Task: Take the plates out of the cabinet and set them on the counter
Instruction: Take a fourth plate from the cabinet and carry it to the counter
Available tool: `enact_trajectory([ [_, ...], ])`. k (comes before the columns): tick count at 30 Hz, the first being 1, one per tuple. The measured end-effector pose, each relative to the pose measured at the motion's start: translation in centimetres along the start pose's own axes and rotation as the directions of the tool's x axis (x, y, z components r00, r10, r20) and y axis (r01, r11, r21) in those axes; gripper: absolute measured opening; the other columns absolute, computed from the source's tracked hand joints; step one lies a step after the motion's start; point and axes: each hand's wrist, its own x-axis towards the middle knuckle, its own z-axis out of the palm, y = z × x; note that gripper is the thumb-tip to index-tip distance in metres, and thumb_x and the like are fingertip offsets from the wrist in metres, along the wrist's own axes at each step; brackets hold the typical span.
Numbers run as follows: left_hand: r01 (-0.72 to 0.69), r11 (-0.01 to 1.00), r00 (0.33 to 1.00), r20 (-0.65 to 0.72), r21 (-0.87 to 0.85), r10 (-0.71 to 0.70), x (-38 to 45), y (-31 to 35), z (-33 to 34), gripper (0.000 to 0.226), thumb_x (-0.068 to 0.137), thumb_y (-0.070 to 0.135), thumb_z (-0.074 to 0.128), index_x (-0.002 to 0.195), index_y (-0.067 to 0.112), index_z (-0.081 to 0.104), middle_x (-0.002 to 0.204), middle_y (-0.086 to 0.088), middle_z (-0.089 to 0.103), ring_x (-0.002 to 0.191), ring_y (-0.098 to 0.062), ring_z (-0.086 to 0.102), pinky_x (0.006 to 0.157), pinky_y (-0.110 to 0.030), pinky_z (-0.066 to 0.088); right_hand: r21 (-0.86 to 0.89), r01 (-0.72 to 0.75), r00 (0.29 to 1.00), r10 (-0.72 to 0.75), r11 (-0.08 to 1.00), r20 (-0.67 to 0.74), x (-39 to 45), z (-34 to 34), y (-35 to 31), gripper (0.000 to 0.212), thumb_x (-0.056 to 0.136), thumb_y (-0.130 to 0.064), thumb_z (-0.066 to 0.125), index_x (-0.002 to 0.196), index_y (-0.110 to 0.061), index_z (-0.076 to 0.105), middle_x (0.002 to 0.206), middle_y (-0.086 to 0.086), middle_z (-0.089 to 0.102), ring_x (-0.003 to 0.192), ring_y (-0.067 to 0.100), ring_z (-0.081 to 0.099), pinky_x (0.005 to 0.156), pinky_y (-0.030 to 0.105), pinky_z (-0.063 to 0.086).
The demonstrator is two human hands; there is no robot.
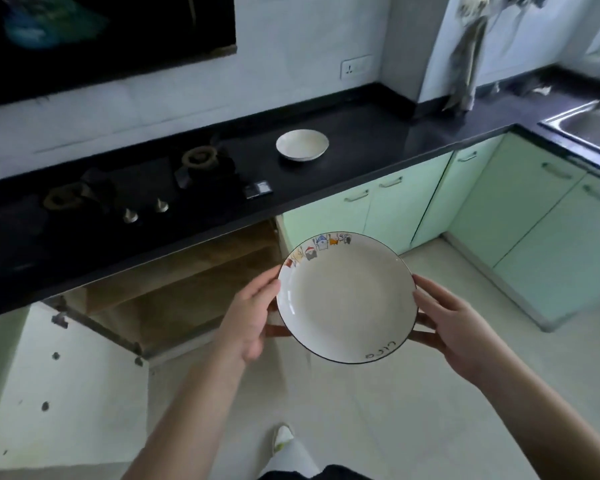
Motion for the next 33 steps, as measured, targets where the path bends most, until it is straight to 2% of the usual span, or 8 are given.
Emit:
enact_trajectory([
  [3, -0.041, 0.999, 0.999, 0.028, 0.024, 0.04, 0.7, 2.1, 2.9, 0.028, 0.098, 0.02, 0.054, 0.105, 0.037, 0.074, 0.104, 0.006, 0.076, 0.085, -0.016, 0.073, 0.059, -0.04, 0.058, 0.043, 0.028, 0.999, -0.027, 0.999, -0.034, 0.5, -2.1, -1.5, 0.027, 0.1, -0.023, 0.049, 0.111, -0.037, 0.069, 0.105, -0.003, 0.074, 0.079, 0.015, 0.07, 0.062, 0.03, 0.058],
  [6, -0.085, 0.996, 0.995, 0.062, 0.041, 0.082, 2.3, 4.2, 5.0, 0.025, 0.098, 0.024, 0.055, 0.105, 0.04, 0.074, 0.102, 0.007, 0.076, 0.08, -0.013, 0.074, 0.059, -0.038, 0.058, 0.08, 0.062, 0.997, -0.058, 0.995, -0.052, 2.1, -3.3, -3.3, 0.029, 0.1, -0.023, 0.049, 0.103, -0.04, 0.072, 0.104, -0.006, 0.074, 0.079, 0.014, 0.071, 0.06, 0.029, 0.057],
  [13, -0.12, 0.991, 0.991, 0.058, 0.06, 0.116, 8.7, 7.1, 9.1, 0.026, 0.099, 0.028, 0.051, 0.109, 0.04, 0.072, 0.107, 0.01, 0.075, 0.101, -0.021, 0.068, 0.058, -0.036, 0.057, 0.102, 0.139, 0.988, -0.132, 0.985, -0.075, 8.2, -5.4, -8.4, 0.023, 0.098, -0.025, 0.051, 0.111, -0.032, 0.069, 0.101, -0.003, 0.075, 0.078, 0.015, 0.07, 0.061, 0.029, 0.057],
  [17, -0.11, 0.993, 0.991, 0.084, 0.036, 0.107, 12.7, 8.7, 12.0, 0.028, 0.1, 0.026, 0.05, 0.109, 0.041, 0.072, 0.109, 0.008, 0.074, 0.101, -0.022, 0.066, 0.052, -0.032, 0.055, 0.115, 0.16, 0.984, -0.149, 0.98, -0.1, 11.5, -7.3, -10.8, 0.024, 0.098, -0.023, 0.052, 0.117, -0.029, 0.065, 0.1, 0.003, 0.073, 0.081, 0.017, 0.07, 0.064, 0.031, 0.057],
  [20, -0.106, 0.994, 0.988, 0.113, 0.026, 0.103, 15.6, 10.1, 14.8, 0.027, 0.1, 0.025, 0.05, 0.112, 0.038, 0.071, 0.11, 0.005, 0.074, 0.104, -0.024, 0.066, 0.053, -0.033, 0.055, 0.133, 0.19, 0.973, -0.168, 0.973, -0.161, 14.1, -8.8, -12.3, 0.022, 0.097, -0.022, 0.053, 0.111, -0.028, 0.067, 0.097, 0.005, 0.073, 0.08, 0.017, 0.069, 0.064, 0.031, 0.057],
  [23, -0.121, 0.993, 0.987, 0.112, 0.012, 0.119, 17.7, 11.6, 18.1, 0.027, 0.1, 0.023, 0.051, 0.112, 0.036, 0.071, 0.109, 0.004, 0.074, 0.102, -0.023, 0.066, 0.051, -0.034, 0.056, 0.121, 0.218, 0.962, -0.193, 0.968, -0.195, 16.7, -10.7, -14.1, 0.023, 0.098, -0.023, 0.051, 0.101, -0.032, 0.072, 0.096, 0.001, 0.074, 0.08, 0.016, 0.07, 0.065, 0.029, 0.057],
  [26, -0.17, 0.985, 0.977, 0.133, 0.009, 0.167, 19.6, 12.8, 21.7, 0.029, 0.1, 0.024, 0.05, 0.107, 0.041, 0.073, 0.106, 0.008, 0.075, 0.1, -0.019, 0.067, 0.052, -0.034, 0.056, 0.136, 0.246, 0.955, -0.215, 0.96, -0.206, 19.3, -13.5, -16.1, 0.022, 0.098, -0.024, 0.051, 0.106, -0.031, 0.071, 0.1, 0.002, 0.074, 0.084, 0.018, 0.07, 0.066, 0.03, 0.056],
  [33, -0.189, 0.982, 0.981, 0.056, 0.021, 0.188, 24.2, 12.9, 31.5, 0.031, 0.099, 0.023, 0.051, 0.097, 0.042, 0.075, 0.101, 0.007, 0.076, 0.093, -0.021, 0.068, 0.052, -0.033, 0.056, 0.164, 0.285, 0.955, -0.265, 0.944, -0.131, 25.6, -22.3, -19.6, 0.023, 0.098, -0.027, 0.053, 0.104, -0.037, 0.072, 0.1, -0.003, 0.075, 0.085, 0.014, 0.07, 0.068, 0.027, 0.056],
])
